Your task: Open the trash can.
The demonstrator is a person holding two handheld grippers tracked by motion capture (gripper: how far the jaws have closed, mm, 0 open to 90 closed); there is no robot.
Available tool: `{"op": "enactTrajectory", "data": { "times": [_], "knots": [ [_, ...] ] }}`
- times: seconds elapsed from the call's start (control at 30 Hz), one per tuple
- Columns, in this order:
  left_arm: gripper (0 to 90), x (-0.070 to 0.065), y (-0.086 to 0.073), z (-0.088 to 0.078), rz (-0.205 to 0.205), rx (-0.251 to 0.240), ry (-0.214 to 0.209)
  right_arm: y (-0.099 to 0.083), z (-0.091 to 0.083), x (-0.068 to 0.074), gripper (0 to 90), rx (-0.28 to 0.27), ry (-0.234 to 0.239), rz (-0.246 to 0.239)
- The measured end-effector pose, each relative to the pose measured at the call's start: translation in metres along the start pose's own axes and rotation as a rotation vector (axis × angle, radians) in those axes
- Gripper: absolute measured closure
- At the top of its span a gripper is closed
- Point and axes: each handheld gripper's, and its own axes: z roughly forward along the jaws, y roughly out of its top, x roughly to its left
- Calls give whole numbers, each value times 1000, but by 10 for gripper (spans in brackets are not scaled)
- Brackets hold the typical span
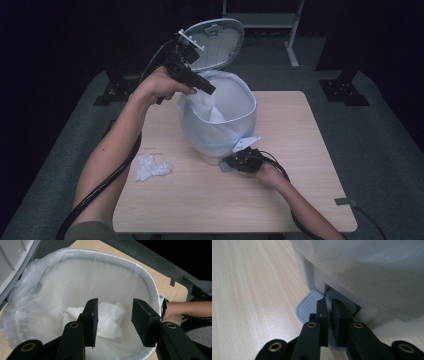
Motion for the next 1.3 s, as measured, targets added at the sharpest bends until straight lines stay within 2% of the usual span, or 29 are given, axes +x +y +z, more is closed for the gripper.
{"op": "enactTrajectory", "data": {
  "times": [0.37,0.5,0.9,1.23,1.3],
  "knots": [
    [482,-18,-12,-11,32,-14,-9,0,0,0,841,0,-4,-2],
    [411,-22,-17,-14,26,-25,-12,0,0,0,841,1,-5,-3],
    [274,-35,-34,-27,29,-39,-4,1,0,1,841,3,-11,-3],
    [199,-35,-63,-39,-2,-56,27,2,0,3,841,13,-22,-4],
    [197,-35,-75,-42,-8,-63,29,2,0,4,841,14,-24,1]
  ]
}}
